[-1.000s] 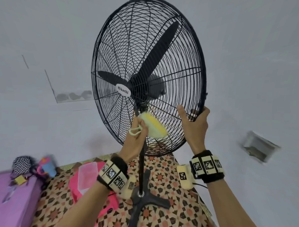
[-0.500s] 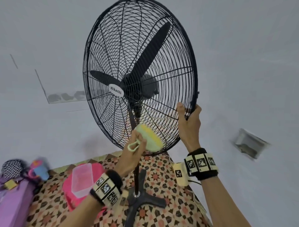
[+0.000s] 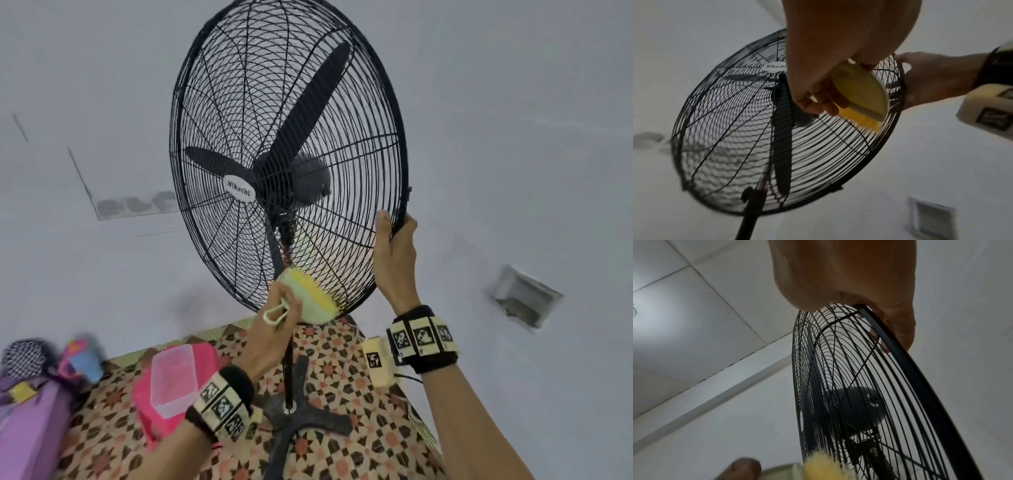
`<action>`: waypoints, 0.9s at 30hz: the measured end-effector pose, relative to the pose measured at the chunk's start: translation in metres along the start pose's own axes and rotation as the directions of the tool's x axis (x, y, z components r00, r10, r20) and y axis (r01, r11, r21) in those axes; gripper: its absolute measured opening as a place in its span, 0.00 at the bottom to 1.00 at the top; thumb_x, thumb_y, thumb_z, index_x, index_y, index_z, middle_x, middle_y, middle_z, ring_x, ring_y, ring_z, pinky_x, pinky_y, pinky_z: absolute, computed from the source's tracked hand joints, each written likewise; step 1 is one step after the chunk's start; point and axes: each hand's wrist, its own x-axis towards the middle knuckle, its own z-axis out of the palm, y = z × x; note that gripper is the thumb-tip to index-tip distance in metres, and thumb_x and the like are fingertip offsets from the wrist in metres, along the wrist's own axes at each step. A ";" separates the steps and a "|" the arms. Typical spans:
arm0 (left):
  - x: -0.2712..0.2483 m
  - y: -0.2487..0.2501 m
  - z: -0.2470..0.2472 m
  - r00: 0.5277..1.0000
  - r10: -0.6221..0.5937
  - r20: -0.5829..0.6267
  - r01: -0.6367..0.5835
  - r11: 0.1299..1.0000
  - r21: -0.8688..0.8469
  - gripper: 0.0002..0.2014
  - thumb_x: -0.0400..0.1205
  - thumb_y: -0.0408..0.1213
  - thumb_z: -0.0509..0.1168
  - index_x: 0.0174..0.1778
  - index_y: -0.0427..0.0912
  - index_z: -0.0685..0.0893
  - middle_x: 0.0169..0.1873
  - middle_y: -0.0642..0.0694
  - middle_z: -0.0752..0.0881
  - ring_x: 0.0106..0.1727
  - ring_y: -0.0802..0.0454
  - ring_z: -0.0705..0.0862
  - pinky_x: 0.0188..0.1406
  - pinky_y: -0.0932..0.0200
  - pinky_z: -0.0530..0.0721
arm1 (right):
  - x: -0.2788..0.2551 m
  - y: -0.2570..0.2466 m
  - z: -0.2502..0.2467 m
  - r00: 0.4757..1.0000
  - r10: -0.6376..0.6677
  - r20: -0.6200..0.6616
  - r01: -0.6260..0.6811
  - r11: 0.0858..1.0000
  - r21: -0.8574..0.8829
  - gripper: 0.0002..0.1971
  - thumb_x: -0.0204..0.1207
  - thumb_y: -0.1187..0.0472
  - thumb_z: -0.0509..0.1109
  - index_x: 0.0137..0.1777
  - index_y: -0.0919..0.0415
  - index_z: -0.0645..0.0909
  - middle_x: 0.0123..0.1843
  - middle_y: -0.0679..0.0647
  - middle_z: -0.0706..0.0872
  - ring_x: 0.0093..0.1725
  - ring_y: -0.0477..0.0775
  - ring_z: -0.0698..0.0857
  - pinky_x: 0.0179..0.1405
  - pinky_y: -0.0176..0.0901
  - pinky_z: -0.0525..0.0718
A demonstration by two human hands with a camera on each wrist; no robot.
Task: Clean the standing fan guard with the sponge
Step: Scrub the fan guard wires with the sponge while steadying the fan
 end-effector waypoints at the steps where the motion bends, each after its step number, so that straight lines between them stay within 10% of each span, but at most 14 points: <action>1: 0.000 0.002 -0.002 1.000 -0.002 -0.008 0.002 1.000 -0.010 0.15 0.90 0.59 0.57 0.56 0.50 0.70 0.48 0.44 0.85 0.38 0.43 0.86 0.30 0.50 0.90 | 0.000 0.000 0.002 1.000 -0.009 -0.001 0.009 1.000 -0.005 0.30 0.88 0.34 0.54 0.79 0.56 0.64 0.64 0.47 0.83 0.58 0.36 0.82 0.49 0.27 0.74; 8: 0.032 0.059 0.007 0.979 0.191 -0.071 -0.197 0.976 -0.091 0.10 0.89 0.58 0.56 0.54 0.57 0.69 0.44 0.49 0.77 0.40 0.53 0.80 0.40 0.55 0.87 | -0.002 0.003 0.004 1.000 -0.015 0.014 0.015 1.000 -0.018 0.33 0.85 0.29 0.55 0.78 0.53 0.64 0.67 0.54 0.84 0.61 0.51 0.85 0.58 0.44 0.80; 12: -0.004 0.008 0.007 0.999 0.035 -0.042 -0.032 0.998 0.051 0.11 0.88 0.63 0.57 0.52 0.61 0.70 0.45 0.34 0.84 0.40 0.29 0.85 0.34 0.21 0.87 | -0.004 -0.001 -0.006 0.998 -0.007 0.068 0.008 1.000 -0.012 0.31 0.86 0.32 0.55 0.77 0.54 0.63 0.65 0.50 0.83 0.59 0.44 0.83 0.51 0.34 0.76; 17: -0.003 0.055 0.007 0.989 0.123 -0.079 -0.122 0.992 0.026 0.11 0.90 0.60 0.58 0.55 0.58 0.70 0.43 0.39 0.84 0.38 0.40 0.86 0.32 0.38 0.91 | -0.001 -0.008 -0.013 0.988 -0.002 0.157 0.006 1.000 -0.025 0.23 0.89 0.34 0.50 0.71 0.51 0.62 0.49 0.49 0.81 0.44 0.45 0.81 0.43 0.40 0.77; 20: 0.012 0.088 0.022 0.963 0.249 -0.102 -0.248 0.968 0.031 0.12 0.91 0.58 0.59 0.54 0.54 0.69 0.36 0.51 0.76 0.31 0.57 0.76 0.27 0.59 0.79 | 0.002 0.002 -0.019 0.983 0.007 0.183 -0.005 1.000 -0.012 0.27 0.86 0.27 0.45 0.68 0.48 0.64 0.57 0.51 0.84 0.53 0.51 0.85 0.58 0.56 0.85; 27: -0.042 0.005 0.040 0.998 0.042 -0.055 -0.035 0.992 0.119 0.12 0.86 0.62 0.58 0.52 0.60 0.69 0.46 0.47 0.84 0.38 0.58 0.88 0.29 0.54 0.92 | 0.005 0.011 -0.027 0.977 0.034 0.210 -0.041 0.999 0.026 0.33 0.75 0.17 0.49 0.62 0.42 0.67 0.65 0.47 0.83 0.65 0.52 0.85 0.72 0.67 0.82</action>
